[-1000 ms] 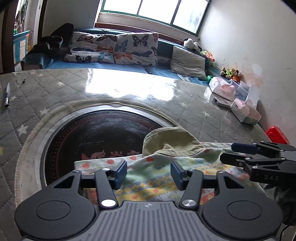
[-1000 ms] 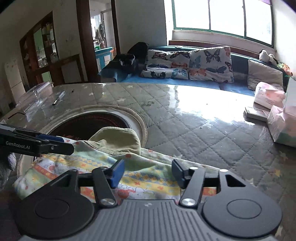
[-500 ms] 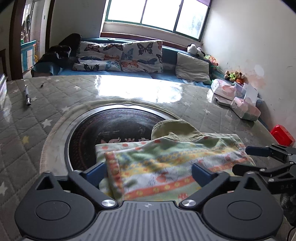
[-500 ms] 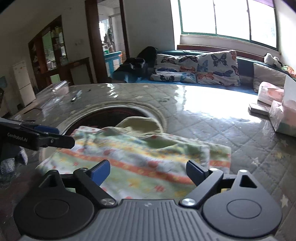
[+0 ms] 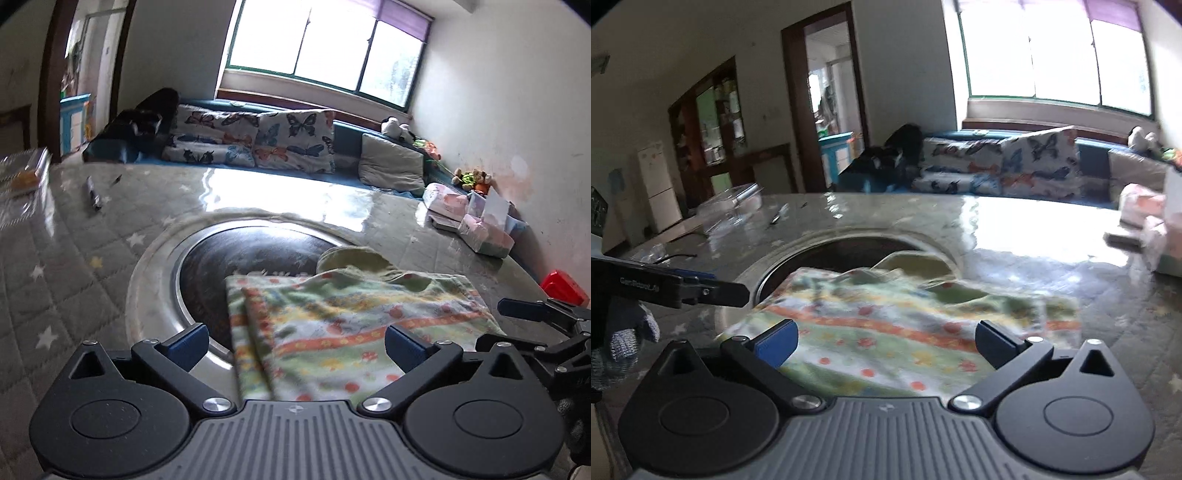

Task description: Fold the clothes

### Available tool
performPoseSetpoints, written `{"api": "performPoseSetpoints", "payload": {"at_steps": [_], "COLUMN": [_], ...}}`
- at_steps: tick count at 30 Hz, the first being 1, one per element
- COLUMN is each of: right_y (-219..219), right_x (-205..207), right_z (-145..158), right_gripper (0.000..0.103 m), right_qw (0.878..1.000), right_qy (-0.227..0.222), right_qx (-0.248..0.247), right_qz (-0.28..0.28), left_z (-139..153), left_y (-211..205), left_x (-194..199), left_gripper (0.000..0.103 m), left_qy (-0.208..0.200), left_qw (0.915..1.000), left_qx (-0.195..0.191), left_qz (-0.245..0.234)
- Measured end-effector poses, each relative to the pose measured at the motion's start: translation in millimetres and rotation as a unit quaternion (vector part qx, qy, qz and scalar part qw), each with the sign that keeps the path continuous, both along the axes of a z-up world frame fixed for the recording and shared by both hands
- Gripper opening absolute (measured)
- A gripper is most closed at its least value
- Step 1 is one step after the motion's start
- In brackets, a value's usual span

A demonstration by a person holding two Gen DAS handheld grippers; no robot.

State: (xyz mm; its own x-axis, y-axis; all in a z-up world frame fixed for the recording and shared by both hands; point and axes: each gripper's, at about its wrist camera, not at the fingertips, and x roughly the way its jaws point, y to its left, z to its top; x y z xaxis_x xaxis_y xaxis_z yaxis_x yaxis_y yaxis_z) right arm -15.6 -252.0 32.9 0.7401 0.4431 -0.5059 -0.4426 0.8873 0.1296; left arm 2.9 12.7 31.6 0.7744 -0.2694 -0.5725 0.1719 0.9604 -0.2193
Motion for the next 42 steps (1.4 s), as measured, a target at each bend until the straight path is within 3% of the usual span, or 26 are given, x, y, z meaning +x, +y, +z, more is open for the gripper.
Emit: {"api": "performPoseSetpoints", "payload": {"at_steps": [8,14,20,28,36,42], "right_y": [44,89,134,165,152,129], "right_x": [3,-6,-14,-13,-4,3], "right_z": [-7,-8,-13,-23,-14,3], "right_gripper": [0.103,0.102,0.079,0.041,0.018,0.014], "right_qw": [0.996,0.985,0.967,0.948,0.961,0.973], "right_qy": [0.015,-0.006,-0.019,-0.020,0.007,0.013], "right_qx": [-0.048,-0.109,-0.165,-0.204,-0.147,-0.081], "right_qz": [0.067,0.134,0.194,0.244,0.236,0.216], "left_z": [-9,-16,-19,-17,-19,-19], "left_y": [29,49,59,64,58,50], "left_x": [-7,-5,-3,5,15,27], "left_gripper": [0.103,0.103,0.103,0.102,0.102,0.100], "left_qy": [0.029,0.051,0.059,0.076,0.102,0.132], "left_qw": [0.9981,0.9943,0.9912,0.9855,0.9751,0.9610], "left_qx": [-0.009,-0.027,-0.048,-0.111,-0.166,-0.216], "left_qz": [0.054,0.090,0.108,0.103,0.107,0.110]}}
